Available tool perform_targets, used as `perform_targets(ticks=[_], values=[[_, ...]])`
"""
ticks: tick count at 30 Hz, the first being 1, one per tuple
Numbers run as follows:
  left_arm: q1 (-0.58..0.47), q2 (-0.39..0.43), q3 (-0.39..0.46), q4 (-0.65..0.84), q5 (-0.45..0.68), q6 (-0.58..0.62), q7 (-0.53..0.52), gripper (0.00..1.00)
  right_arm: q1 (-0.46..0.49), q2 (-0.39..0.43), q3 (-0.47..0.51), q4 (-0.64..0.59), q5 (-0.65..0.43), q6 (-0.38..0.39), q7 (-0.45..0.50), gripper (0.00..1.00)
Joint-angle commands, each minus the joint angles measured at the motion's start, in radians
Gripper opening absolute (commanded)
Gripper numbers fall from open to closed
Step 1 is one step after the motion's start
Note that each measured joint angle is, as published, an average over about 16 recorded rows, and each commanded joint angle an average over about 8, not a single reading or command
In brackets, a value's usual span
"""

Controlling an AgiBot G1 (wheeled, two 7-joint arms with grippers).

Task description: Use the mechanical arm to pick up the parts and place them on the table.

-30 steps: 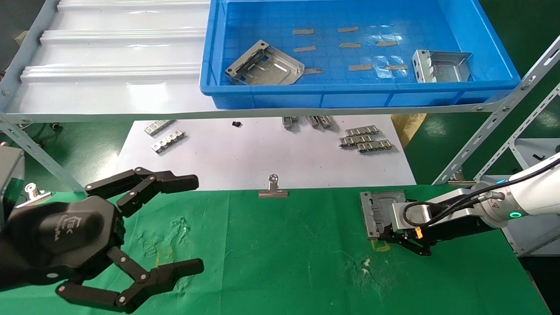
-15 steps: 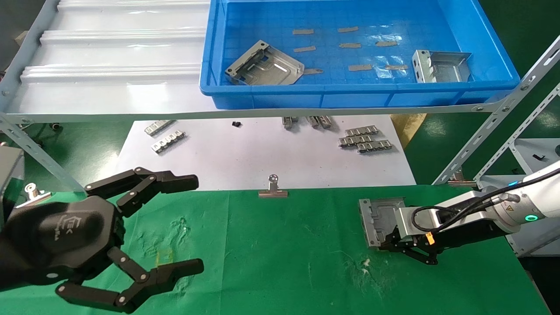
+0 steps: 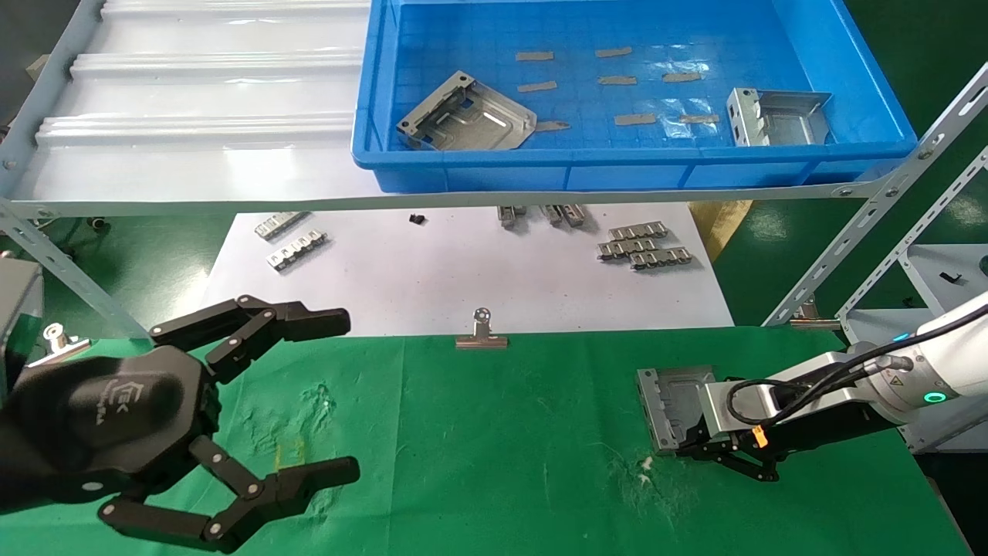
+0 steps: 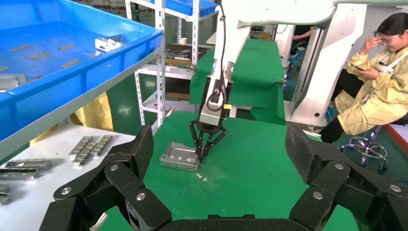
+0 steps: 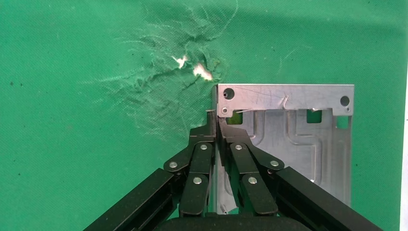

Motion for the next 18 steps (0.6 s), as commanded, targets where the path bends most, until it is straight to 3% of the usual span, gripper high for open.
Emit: perform_targets(ticks=[1,18], values=[[0.0,0.0,0.0,0.0,0.0,0.0,0.0,1.0,-0.002,-0.002,-0.002,-0.001,-0.003,0.002,-0.002,1.0],[0.0,0.0,0.0,0.0,0.0,0.0,0.0,1.0,0.131,0.043,0.067,-0.011,0.096,-0.083,0.019,1.0]])
